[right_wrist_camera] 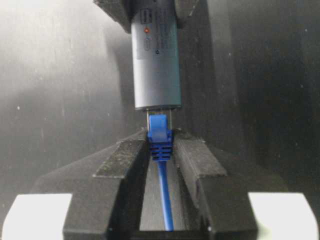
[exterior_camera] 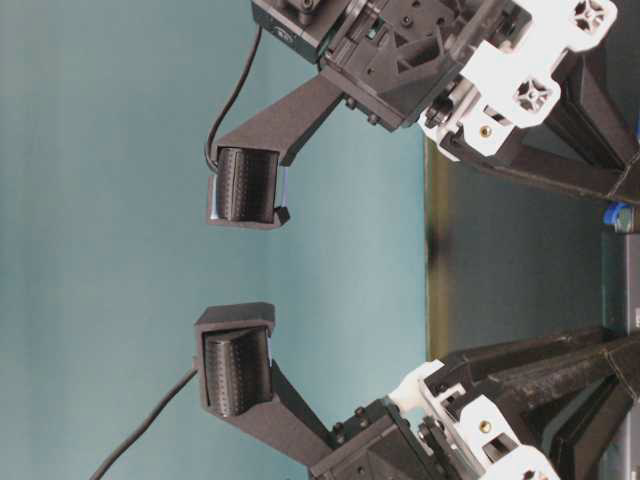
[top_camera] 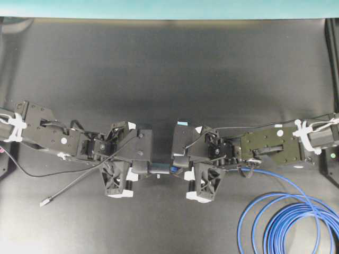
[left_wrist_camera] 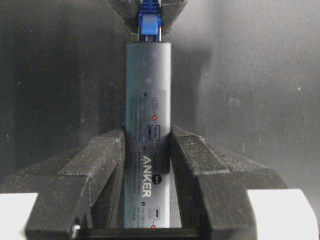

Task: Insert the LAN cable into the hub.
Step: 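Push the blue plug with right gripper into the hub's end port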

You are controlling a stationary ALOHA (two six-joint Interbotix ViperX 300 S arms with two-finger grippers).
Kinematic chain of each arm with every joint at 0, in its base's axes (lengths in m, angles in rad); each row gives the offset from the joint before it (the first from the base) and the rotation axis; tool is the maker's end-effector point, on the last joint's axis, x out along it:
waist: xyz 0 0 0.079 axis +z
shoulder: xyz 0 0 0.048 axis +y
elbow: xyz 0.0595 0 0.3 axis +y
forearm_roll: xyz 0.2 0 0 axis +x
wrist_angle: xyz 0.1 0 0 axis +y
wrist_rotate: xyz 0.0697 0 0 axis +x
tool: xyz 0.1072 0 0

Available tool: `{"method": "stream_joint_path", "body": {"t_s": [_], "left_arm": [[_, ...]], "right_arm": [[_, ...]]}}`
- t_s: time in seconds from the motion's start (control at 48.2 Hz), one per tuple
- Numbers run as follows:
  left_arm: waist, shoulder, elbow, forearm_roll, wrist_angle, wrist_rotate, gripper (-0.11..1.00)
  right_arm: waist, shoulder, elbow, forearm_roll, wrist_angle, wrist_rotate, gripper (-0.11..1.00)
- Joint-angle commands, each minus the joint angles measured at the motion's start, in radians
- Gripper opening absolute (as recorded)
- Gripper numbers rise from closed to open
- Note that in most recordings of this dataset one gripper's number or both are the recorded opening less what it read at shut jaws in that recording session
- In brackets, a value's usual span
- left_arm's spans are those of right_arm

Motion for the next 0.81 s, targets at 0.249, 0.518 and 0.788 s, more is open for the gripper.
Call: {"method": "stream_joint_path", "body": {"t_s": [0.249,0.518,0.788], "left_arm": [[0.034,-0.018,-0.003,0.003,-0.008,-0.006,0.28],[0.038,-0.018,0.003,0.003,-0.006,-0.006,0.75],[0.043,-0.044,0.028,0.003,0.023,-0.006,0.78]], "right_arm": [[0.005,0.003,-0.011,0.0,-0.031,-0.006,0.25],[-0.002,0.005,0.0,-0.002,-0.025,-0.002,0.72],[-0.005,-0.015,0.051,0.0,-0.006,0.005,0.77]]}}
